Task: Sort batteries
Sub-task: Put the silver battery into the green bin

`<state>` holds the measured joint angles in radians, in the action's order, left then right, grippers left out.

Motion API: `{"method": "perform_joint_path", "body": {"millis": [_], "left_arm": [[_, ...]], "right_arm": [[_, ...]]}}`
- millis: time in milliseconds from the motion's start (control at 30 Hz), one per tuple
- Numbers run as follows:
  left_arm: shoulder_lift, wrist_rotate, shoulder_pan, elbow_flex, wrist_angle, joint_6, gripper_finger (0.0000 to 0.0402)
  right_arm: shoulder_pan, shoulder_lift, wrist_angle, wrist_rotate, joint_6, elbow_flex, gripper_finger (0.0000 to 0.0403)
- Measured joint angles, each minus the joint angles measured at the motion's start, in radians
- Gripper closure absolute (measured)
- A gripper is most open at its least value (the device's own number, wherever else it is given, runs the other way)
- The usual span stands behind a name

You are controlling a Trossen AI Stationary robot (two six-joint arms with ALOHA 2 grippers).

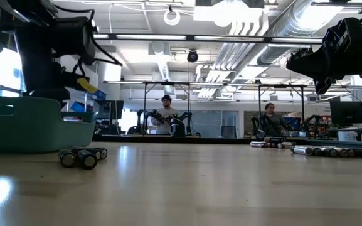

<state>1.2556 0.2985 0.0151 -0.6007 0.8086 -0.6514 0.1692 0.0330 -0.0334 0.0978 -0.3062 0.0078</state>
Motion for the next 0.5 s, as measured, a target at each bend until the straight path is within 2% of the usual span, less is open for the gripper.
{"method": "perform_joint_path", "body": {"millis": [167,267,367,500], "left_arm": [[0.000,0.007,-0.003,-0.154,0.162,0.002,0.0235],[0.000,0.012,-0.035,-0.243,0.161,0.042,0.0238],[-0.001,0.009,-0.106,-0.297,0.029,0.175,0.0243],[0.010,-0.033,-0.264,-0.291,-0.287,0.464,0.0250]], "right_arm": [[0.000,0.000,0.000,0.000,0.000,0.000,0.0403],[0.000,0.000,0.000,0.000,0.000,0.000,0.0403],[0.000,0.000,0.000,0.000,0.000,0.000,0.0403],[0.000,0.000,0.000,0.000,0.000,0.000,0.0403]]}}
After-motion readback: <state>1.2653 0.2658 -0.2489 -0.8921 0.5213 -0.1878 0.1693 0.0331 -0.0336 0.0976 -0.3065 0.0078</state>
